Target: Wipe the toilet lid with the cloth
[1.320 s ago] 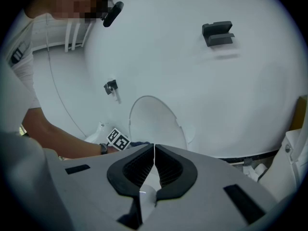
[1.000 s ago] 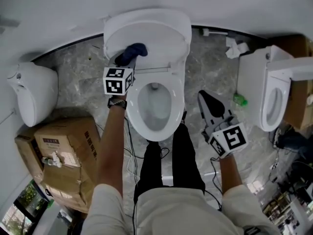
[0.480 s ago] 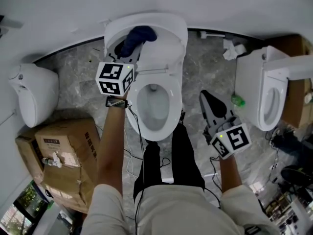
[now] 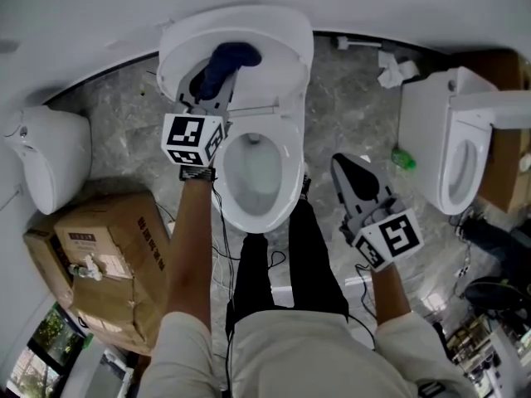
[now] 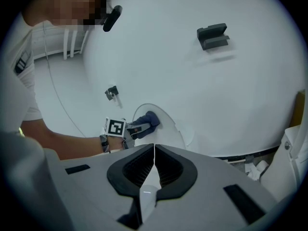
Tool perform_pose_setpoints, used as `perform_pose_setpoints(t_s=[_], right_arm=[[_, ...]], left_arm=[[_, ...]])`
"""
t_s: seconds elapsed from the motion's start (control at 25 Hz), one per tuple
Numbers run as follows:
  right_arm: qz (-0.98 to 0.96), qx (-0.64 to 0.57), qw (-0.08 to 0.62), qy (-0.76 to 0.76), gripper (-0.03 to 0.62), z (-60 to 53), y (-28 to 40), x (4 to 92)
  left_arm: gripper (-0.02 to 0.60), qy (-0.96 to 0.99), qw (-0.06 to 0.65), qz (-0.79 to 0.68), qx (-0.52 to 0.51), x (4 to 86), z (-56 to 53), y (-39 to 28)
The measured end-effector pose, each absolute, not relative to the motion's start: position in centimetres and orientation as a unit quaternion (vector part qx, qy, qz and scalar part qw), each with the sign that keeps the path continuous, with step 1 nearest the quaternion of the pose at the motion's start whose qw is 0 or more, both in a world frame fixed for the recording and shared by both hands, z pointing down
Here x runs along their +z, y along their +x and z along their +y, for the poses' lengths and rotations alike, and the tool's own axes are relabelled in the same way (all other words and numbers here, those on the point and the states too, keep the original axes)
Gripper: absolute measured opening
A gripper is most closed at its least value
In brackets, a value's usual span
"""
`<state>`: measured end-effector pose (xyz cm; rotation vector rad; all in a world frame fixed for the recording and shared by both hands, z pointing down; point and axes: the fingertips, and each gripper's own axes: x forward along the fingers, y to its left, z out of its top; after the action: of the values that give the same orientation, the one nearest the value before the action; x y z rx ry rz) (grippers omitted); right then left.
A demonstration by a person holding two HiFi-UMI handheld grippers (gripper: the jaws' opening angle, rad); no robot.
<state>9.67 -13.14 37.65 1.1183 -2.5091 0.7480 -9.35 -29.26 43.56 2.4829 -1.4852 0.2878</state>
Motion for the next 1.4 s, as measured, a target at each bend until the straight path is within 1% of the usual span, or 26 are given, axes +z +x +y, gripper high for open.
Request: perform_pose_setpoints(t_s=[0.12,0.32,0.64,1.08,1.28,1.4], right_arm=[[-0.872,0.263,0.151,0.385,0.029,-13.6,9.5,38.0],[-0.873,0.260,0.157,0.381,0.029,-14.4,9.7,38.7],[-0.865,0.277,0.171,0.381,0.029,-14.6,10.7,41.5],[-0.856,0.290,0.193,0.382,0.030,-15.0,12.1,43.9],[-0.852,0.296,0.200,0.383,0.029,-14.5,12.5,44.7],[-0.849,0.301,0.202,0.384,0.029,-14.1,12.6,44.9]], left_arm=[[0.110,0.837,0.150,-0.513,0.120,45.9,-28.7,-9.4],[0.110,0.806,0.218,-0.529,0.149,52.1,-27.3,-10.0],[0.110,0.763,0.308,-0.527,0.215,61.9,-24.9,-10.4],[0.110,0.725,0.387,-0.497,0.280,70.7,-22.9,-8.9],[0.110,0.709,0.460,-0.467,0.260,73.4,-22.0,-6.5],[0.109,0.701,0.478,-0.469,0.244,73.6,-22.0,-6.1]])
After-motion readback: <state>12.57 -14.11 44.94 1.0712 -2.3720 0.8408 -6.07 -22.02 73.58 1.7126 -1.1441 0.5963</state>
